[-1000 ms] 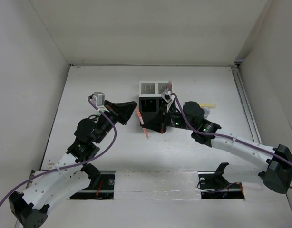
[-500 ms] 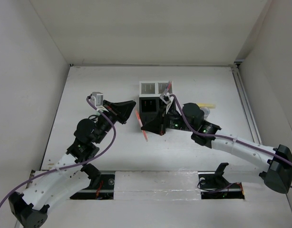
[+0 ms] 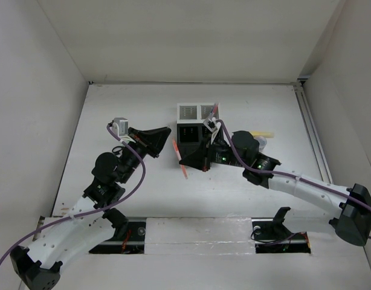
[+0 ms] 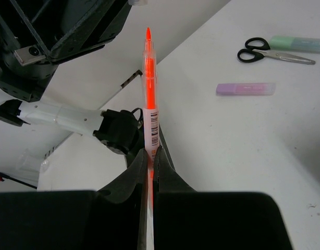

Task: Sort the stationery into containers
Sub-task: Close the pen cap on the pen.

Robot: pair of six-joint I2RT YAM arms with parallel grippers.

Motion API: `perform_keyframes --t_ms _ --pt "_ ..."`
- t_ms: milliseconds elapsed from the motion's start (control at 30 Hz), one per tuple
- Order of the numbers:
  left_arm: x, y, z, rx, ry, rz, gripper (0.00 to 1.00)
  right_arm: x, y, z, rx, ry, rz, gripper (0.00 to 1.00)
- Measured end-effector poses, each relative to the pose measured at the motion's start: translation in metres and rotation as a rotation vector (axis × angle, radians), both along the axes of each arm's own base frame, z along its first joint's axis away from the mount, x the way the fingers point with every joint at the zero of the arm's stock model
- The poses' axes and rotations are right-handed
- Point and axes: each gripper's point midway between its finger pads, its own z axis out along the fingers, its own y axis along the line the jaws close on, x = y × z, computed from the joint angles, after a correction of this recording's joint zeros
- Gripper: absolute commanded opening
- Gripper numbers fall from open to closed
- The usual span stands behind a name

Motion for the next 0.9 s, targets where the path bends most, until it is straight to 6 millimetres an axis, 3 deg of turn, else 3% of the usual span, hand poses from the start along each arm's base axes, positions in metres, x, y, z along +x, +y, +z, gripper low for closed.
perform_keyframes --t_ms 900 --pt "0.0021 -0.0053 -0.0065 0.008 0.004 -0.015 0.00 0.0048 0.0059 0.0063 0.012 -0.009 0.000 0.00"
